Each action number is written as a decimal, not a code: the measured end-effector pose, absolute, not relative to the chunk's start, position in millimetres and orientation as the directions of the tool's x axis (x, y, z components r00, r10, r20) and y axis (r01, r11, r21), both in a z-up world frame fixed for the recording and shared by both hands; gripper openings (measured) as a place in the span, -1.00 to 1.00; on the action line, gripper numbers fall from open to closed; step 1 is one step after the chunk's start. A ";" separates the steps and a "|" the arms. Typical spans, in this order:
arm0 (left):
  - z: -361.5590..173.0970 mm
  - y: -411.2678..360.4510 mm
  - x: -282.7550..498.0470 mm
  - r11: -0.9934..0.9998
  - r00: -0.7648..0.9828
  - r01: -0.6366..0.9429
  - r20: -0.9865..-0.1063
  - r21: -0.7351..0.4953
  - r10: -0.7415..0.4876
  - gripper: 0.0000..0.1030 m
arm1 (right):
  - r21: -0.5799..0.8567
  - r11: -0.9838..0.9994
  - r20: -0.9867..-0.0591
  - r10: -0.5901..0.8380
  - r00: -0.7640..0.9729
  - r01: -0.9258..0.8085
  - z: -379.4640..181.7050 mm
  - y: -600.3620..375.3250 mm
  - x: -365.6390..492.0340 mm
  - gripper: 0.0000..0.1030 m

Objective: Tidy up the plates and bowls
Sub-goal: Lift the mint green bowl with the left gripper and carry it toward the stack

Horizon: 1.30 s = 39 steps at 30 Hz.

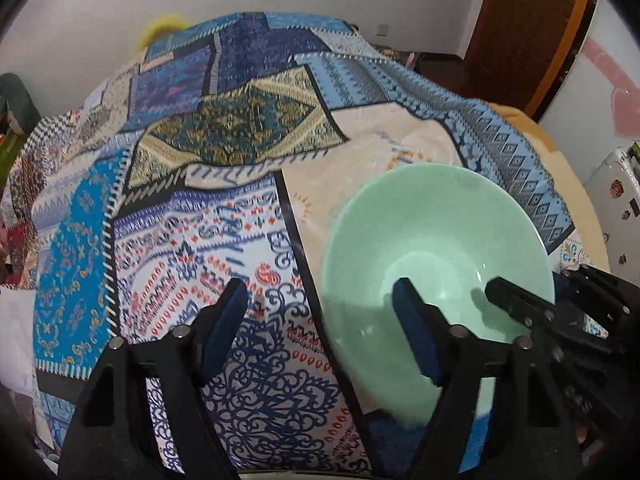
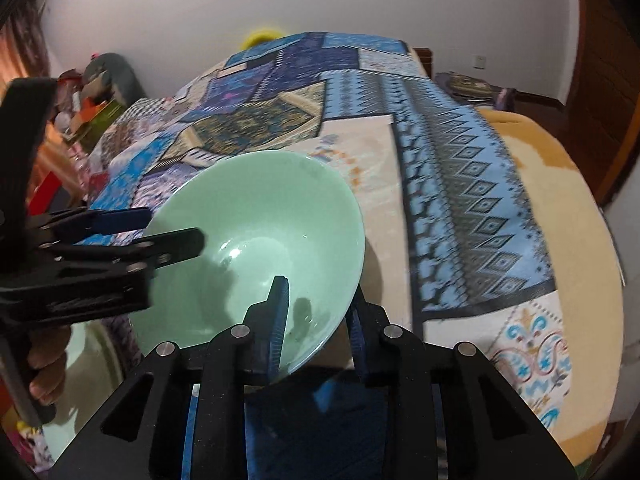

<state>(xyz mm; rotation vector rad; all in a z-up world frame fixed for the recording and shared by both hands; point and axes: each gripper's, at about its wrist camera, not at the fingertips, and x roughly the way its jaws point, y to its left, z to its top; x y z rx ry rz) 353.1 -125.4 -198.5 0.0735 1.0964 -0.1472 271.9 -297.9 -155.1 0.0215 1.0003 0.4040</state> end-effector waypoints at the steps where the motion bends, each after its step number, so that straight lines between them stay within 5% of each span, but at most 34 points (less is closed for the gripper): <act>1: -201.0 -124.8 353.1 0.988 0.439 0.155 -0.895 -0.014 -0.082 0.22 | 0.202 0.924 -0.813 0.343 0.470 -0.326 -155.0 -296.6 270.1 -0.51; 5: -213.0 -124.0 351.3 0.986 0.391 0.164 -0.917 -0.020 -0.083 -0.19 | 0.192 0.924 -0.815 0.338 0.471 -0.332 -155.9 -290.8 268.0 -0.50; 11: -215.8 -128.7 342.6 0.981 0.400 0.191 -0.909 -0.037 -0.112 -0.51 | 0.202 0.925 -0.817 0.341 0.465 -0.323 -158.2 -290.5 271.0 -0.50; 39: -169.9 -125.6 286.7 0.977 0.485 0.213 -0.866 -0.016 -0.120 -0.66 | 0.226 0.925 -0.789 0.358 0.500 -0.304 -115.4 -287.0 236.5 -0.59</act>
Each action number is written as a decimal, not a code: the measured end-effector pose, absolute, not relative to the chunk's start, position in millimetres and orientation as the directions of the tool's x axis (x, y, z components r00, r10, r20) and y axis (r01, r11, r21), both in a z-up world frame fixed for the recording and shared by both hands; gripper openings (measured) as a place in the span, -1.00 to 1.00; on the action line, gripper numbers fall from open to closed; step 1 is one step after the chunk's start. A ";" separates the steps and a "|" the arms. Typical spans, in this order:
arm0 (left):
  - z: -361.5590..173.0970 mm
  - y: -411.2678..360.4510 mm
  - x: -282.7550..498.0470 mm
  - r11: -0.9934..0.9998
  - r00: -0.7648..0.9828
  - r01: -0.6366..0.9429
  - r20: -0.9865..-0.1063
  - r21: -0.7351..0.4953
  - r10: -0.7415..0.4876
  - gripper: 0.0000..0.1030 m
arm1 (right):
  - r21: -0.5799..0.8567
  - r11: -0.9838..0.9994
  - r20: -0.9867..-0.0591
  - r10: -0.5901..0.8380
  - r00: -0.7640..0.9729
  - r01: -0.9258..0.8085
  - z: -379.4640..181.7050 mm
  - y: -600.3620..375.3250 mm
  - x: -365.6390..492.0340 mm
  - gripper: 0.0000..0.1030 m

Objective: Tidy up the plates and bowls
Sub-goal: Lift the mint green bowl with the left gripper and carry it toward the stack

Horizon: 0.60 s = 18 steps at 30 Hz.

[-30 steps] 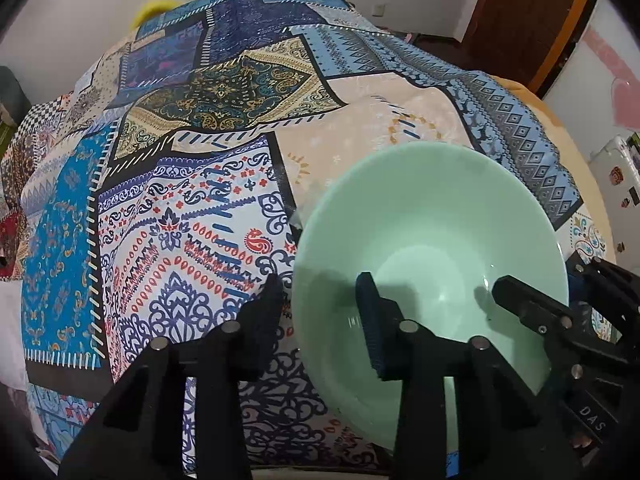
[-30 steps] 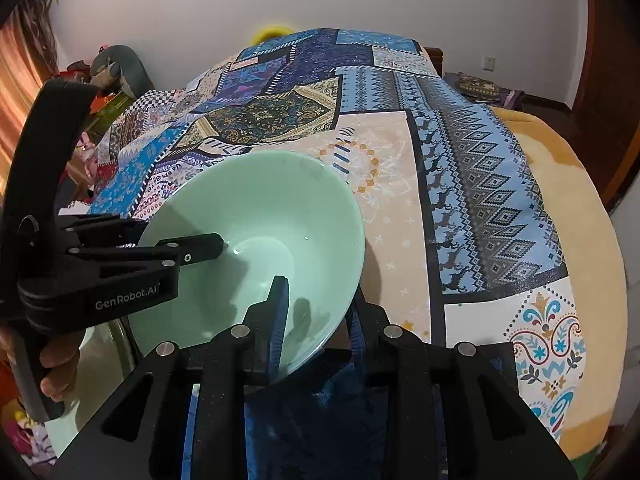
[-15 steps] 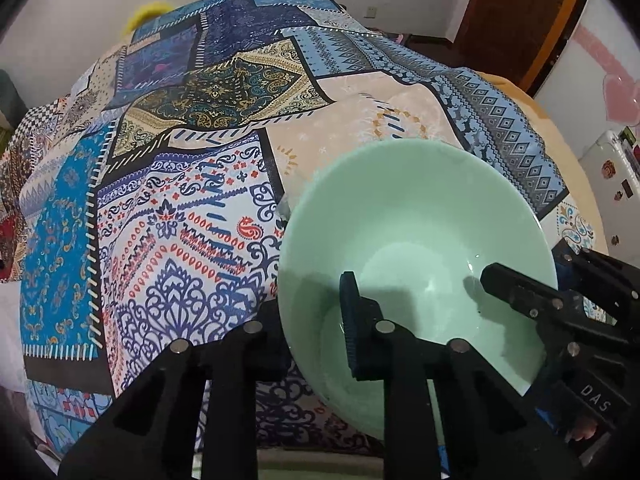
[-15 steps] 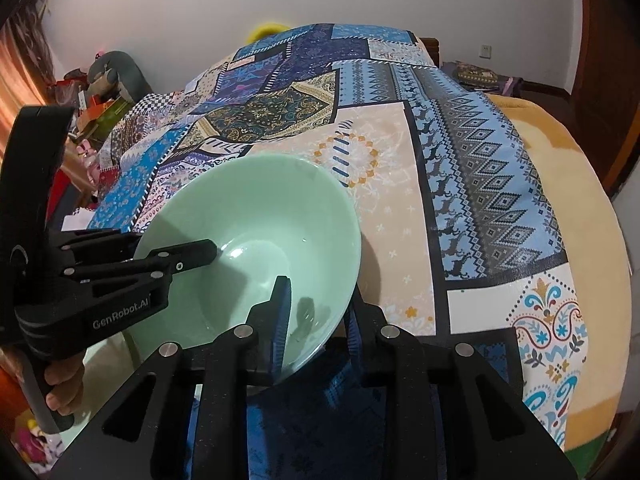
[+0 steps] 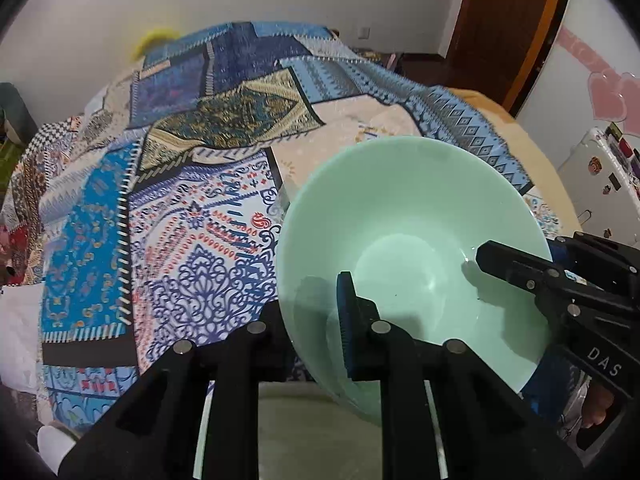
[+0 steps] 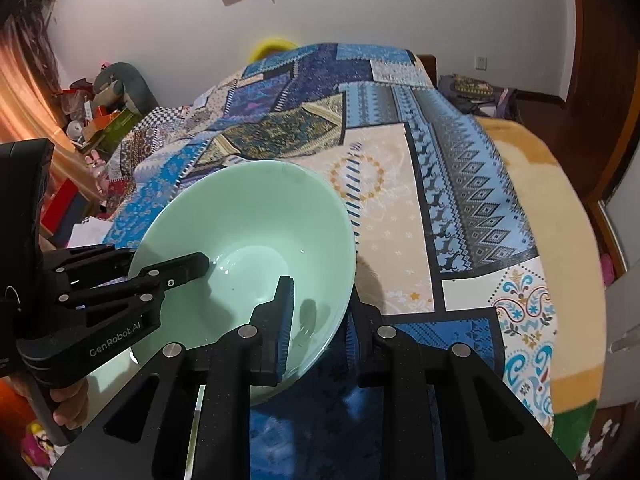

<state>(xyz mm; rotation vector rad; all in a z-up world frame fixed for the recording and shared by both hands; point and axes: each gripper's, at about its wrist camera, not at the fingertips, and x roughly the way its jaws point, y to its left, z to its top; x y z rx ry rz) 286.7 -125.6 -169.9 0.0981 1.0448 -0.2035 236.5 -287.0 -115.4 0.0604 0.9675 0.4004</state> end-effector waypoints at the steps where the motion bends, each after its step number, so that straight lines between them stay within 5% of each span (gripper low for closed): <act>1: -167.4 -124.6 285.1 0.977 0.489 0.214 -0.864 -0.017 -0.122 -0.66 | 0.225 0.924 -0.785 0.360 0.505 -0.308 -111.6 -285.5 234.1 -0.59; 18: -116.0 -74.4 216.6 0.986 0.578 0.167 -0.808 -0.018 -0.113 -0.67 | 0.215 0.895 -0.738 0.411 0.536 -0.390 -71.9 -234.0 191.7 -0.59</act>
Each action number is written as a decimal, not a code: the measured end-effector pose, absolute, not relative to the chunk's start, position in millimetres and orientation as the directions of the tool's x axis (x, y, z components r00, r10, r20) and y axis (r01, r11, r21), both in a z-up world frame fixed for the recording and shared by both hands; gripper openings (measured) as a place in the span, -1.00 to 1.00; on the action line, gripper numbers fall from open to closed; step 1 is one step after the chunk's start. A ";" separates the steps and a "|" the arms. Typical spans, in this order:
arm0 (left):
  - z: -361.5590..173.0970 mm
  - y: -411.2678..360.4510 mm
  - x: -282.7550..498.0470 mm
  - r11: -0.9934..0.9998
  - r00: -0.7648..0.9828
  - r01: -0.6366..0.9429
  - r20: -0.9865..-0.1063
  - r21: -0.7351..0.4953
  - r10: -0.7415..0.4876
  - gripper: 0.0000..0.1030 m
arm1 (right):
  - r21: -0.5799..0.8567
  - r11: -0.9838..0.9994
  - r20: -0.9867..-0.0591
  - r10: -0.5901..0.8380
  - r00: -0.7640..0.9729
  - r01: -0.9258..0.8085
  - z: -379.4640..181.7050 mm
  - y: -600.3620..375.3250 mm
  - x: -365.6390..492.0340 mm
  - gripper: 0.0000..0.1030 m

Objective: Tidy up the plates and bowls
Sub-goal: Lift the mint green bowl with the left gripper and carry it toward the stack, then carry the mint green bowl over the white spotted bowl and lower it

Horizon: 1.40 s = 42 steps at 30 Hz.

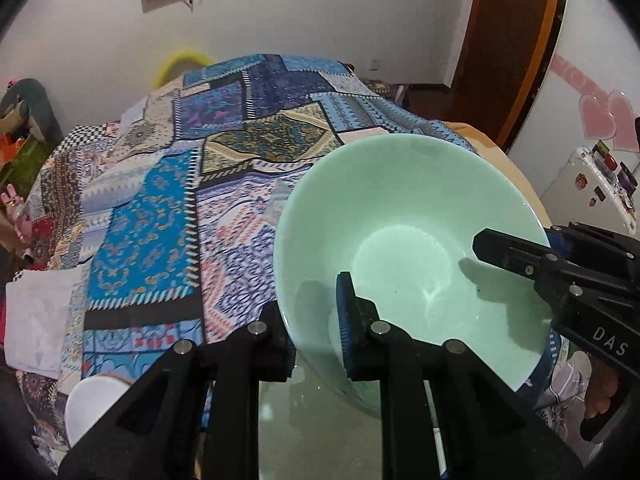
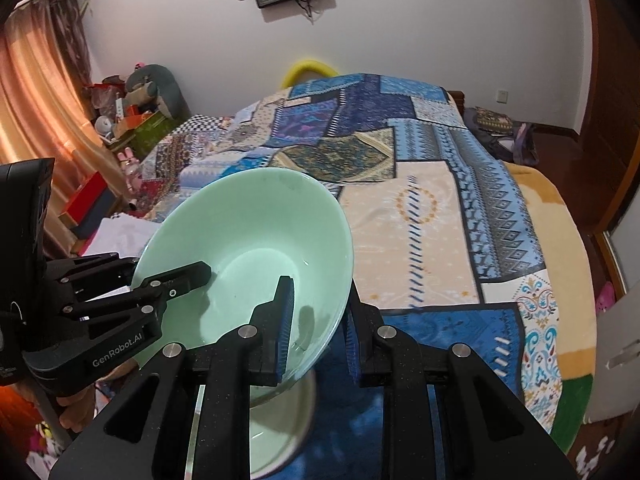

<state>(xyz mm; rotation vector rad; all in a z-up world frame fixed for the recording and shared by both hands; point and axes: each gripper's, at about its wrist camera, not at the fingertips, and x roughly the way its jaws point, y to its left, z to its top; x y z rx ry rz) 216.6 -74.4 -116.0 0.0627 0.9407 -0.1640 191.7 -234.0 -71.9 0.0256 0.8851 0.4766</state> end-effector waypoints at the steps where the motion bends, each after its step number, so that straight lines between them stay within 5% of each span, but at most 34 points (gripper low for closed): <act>1: -114.4 -70.6 212.2 0.987 0.581 0.162 -0.806 -0.020 -0.111 -0.67 | 0.215 0.893 -0.736 0.414 0.535 -0.396 -70.9 -229.7 189.7 -0.59; 21: -88.8 37.6 127.9 0.998 0.651 0.017 -0.757 -0.062 -0.058 -0.68 | 0.228 0.820 -0.730 0.501 0.466 -0.525 -71.1 -134.8 146.2 -0.59; 42: -125.9 131.3 74.2 0.983 0.622 -0.133 -0.783 -0.125 -0.015 -0.68 | 0.295 0.738 -0.754 0.570 0.327 -0.607 -107.3 -54.3 119.9 -0.59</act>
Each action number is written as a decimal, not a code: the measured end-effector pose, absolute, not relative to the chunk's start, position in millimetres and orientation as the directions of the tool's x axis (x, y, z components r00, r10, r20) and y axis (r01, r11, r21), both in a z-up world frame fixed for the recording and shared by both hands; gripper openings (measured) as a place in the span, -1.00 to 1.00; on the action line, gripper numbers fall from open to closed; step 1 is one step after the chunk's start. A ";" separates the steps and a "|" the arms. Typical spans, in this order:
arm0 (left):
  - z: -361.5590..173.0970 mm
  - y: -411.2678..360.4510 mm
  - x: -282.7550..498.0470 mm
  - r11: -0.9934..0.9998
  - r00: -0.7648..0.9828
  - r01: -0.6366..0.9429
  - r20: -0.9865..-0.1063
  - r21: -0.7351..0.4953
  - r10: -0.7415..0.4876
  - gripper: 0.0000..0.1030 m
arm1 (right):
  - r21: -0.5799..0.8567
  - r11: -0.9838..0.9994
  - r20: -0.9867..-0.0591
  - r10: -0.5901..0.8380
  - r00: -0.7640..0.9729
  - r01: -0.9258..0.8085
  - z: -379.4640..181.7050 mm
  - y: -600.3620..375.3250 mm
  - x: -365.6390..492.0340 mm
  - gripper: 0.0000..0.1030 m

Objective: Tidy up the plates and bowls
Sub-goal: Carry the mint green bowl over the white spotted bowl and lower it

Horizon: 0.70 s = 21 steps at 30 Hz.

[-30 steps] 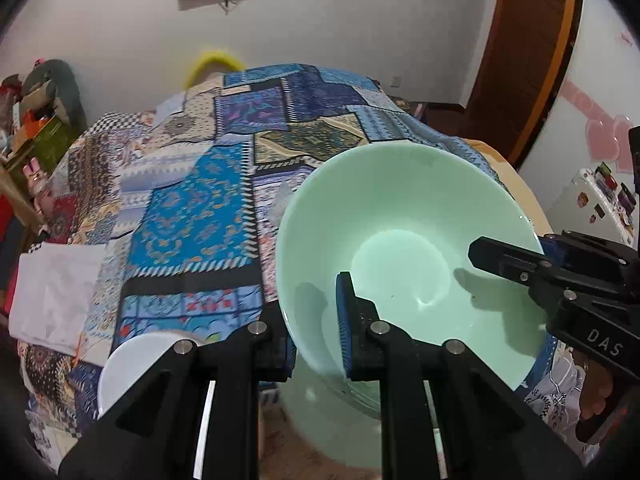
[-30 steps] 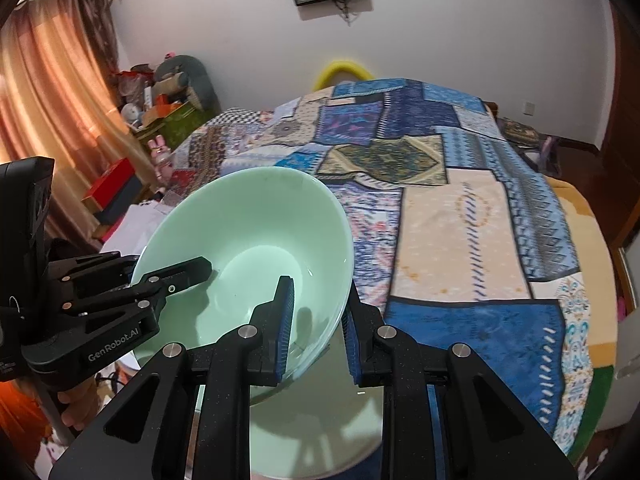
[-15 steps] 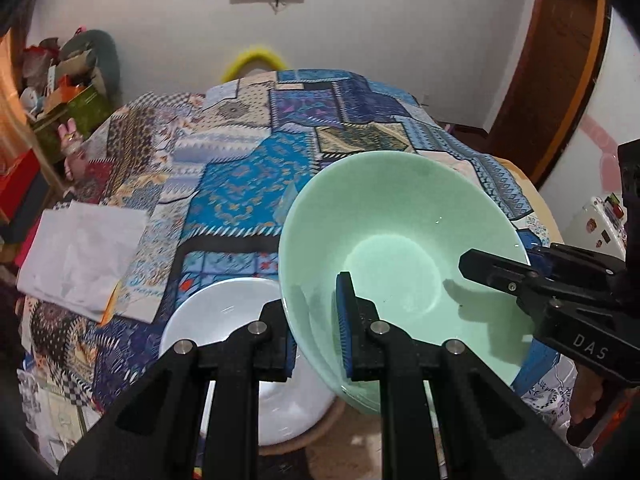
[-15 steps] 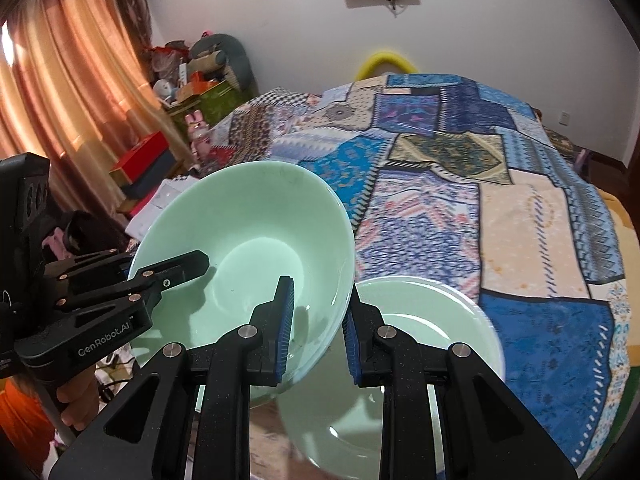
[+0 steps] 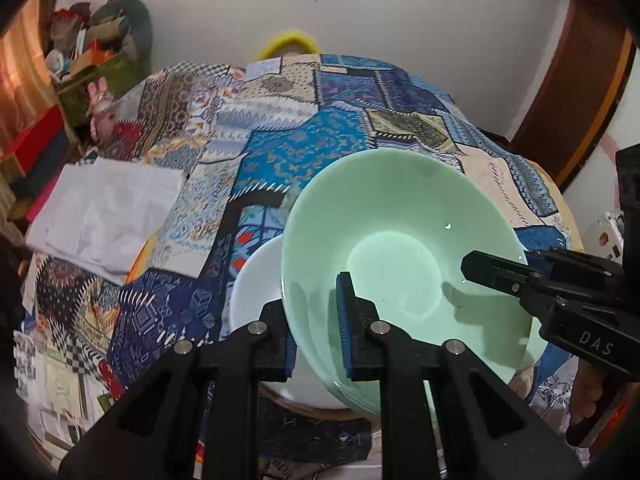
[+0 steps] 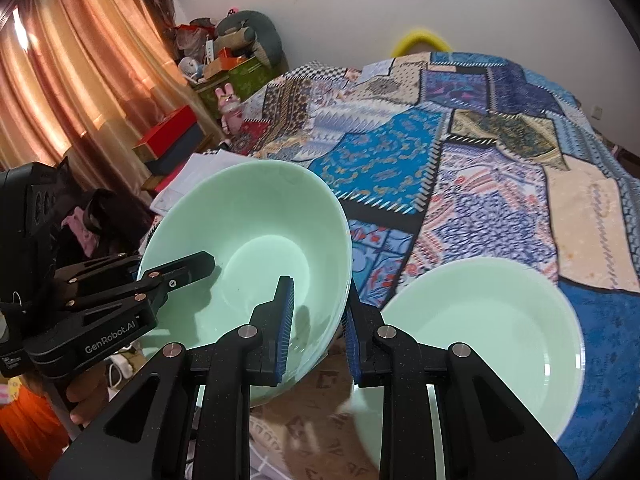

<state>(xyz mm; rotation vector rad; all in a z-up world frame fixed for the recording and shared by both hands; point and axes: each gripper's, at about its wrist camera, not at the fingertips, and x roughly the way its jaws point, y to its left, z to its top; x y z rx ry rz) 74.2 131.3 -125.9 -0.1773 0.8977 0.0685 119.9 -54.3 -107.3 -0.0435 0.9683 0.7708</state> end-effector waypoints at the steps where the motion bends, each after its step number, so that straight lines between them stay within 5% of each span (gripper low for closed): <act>1: -127.9 133.6 73.5 0.982 0.621 -0.139 -0.784 -0.128 -0.014 -0.68 | 0.297 0.736 -0.756 0.570 0.322 -0.608 -109.5 -52.4 119.6 -0.59; 21: -156.6 154.9 66.4 0.976 0.627 -0.207 -0.775 -0.062 0.084 -0.68 | 0.303 0.742 -0.785 0.550 0.285 -0.598 -137.2 -26.8 115.2 -0.59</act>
